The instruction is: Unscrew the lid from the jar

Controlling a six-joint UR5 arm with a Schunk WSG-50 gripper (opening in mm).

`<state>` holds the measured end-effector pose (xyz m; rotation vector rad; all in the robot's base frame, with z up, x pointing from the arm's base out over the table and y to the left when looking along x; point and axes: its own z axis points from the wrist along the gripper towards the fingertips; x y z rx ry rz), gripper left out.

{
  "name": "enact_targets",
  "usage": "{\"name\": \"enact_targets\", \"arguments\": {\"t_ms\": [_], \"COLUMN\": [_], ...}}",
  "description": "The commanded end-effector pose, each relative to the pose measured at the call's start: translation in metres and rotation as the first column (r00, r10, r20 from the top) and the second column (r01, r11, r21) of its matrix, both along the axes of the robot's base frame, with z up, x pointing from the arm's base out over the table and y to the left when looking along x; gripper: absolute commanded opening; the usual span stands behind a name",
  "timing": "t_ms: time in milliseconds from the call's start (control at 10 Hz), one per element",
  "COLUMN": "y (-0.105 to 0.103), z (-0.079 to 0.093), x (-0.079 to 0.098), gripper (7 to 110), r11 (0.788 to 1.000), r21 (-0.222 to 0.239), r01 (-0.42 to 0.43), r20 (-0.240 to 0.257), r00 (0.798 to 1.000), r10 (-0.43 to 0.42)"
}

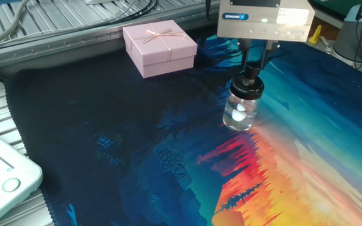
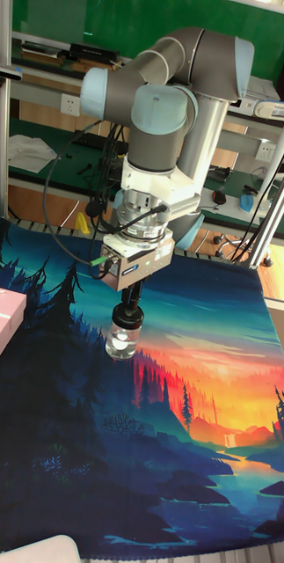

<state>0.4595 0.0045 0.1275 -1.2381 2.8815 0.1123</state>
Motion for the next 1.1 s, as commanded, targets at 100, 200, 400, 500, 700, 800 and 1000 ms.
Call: {"name": "enact_targets", "arguments": {"t_ms": [100, 200, 400, 500, 700, 800, 1000], "y": [0.0039, 0.0024, 0.0008, 0.0004, 0.0001, 0.001, 0.0011], "z": [-0.0022, -0.0028, -0.0022, -0.0013, -0.0011, -0.0012, -0.0015], "x": [0.0079, 0.0088, 0.0099, 0.0098, 0.0088, 0.0071, 0.0057], "gripper": [22, 22, 22, 22, 22, 7, 7], "r11": [1.0, 1.0, 1.0, 1.0, 1.0, 1.0, 0.999], "r21": [0.018, 0.015, 0.015, 0.015, 0.018, 0.023, 0.023], "r01": [0.02, 0.021, 0.022, 0.022, 0.012, -0.003, -0.03], "r20": [0.019, 0.02, 0.022, 0.022, 0.022, 0.017, 0.015], "r00": [1.0, 1.0, 1.0, 1.0, 1.0, 1.0, 0.999], "r10": [-0.02, -0.022, -0.022, -0.022, -0.013, 0.003, 0.029]}}
